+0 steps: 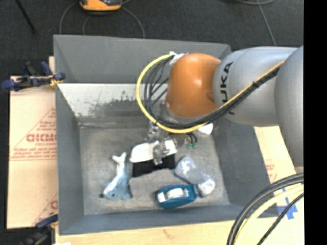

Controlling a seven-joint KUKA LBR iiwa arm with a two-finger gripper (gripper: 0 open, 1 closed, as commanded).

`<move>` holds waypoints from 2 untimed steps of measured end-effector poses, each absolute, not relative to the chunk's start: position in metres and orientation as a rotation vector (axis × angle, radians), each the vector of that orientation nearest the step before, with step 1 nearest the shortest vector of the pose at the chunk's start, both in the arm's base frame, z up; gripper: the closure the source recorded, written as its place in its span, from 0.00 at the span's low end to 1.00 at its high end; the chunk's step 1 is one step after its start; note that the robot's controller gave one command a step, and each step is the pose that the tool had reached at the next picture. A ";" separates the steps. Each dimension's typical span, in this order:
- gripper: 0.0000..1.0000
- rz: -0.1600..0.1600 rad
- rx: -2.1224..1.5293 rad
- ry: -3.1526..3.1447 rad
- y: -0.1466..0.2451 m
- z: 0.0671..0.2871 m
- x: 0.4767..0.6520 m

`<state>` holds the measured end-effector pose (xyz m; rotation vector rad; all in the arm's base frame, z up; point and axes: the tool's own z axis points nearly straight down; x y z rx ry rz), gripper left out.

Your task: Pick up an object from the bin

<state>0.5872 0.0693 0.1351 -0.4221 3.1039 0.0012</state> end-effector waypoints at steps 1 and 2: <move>1.00 0.000 -0.422 3.105 0.069 0.141 0.587; 1.00 0.000 -0.420 3.109 0.069 0.147 0.587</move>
Offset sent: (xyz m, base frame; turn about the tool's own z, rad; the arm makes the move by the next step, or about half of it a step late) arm 0.0001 0.0000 0.0300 0.0000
